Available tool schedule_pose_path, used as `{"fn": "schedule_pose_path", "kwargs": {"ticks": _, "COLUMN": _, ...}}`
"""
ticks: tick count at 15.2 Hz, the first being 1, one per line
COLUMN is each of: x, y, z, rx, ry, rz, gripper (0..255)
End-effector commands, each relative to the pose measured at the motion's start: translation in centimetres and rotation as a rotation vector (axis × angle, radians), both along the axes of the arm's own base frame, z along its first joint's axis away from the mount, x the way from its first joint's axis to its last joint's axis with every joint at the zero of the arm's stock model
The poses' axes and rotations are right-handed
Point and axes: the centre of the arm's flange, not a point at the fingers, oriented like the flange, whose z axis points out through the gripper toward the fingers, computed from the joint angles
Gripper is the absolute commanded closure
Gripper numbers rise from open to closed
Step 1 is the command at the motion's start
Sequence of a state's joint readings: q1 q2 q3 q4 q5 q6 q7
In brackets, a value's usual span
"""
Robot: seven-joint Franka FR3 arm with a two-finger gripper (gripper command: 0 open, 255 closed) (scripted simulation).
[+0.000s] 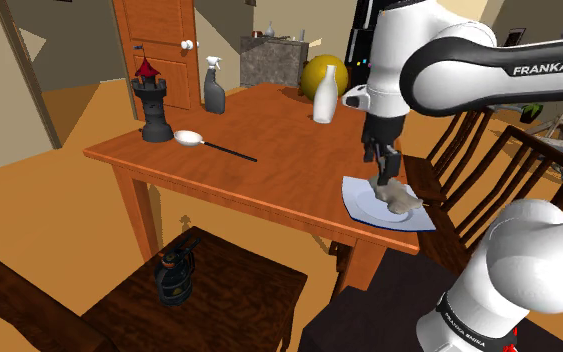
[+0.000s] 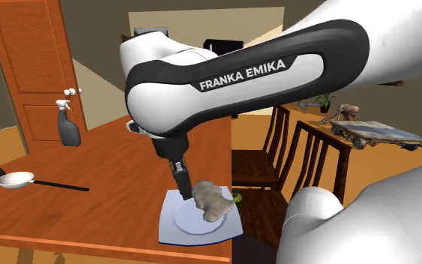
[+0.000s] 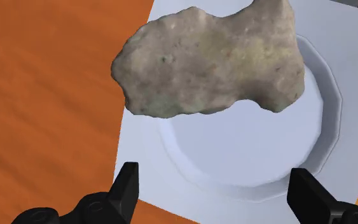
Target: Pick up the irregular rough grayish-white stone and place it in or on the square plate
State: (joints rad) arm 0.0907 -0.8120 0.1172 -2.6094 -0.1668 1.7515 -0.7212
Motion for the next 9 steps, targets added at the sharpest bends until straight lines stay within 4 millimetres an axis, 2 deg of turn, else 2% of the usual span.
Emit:
{"fn": "schedule_pose_path", "kwargs": {"ticks": 1, "x": 3.4, "y": -0.8, "z": -1.0, "rx": -0.060, "ry": 0.007, "rz": -0.269, "gripper": 0}}
{"fn": "schedule_pose_path", "kwargs": {"ticks": 5, "x": 8.4, "y": -5.0, "z": -3.1, "rx": -0.181, "ry": 0.029, "rz": -0.783, "gripper": 0}}
{"fn": "schedule_pose_path", "kwargs": {"ticks": 9, "x": 8.1, "y": -5.8, "z": -4.6, "rx": -0.187, "ry": 0.030, "rz": -0.809, "gripper": 0}}
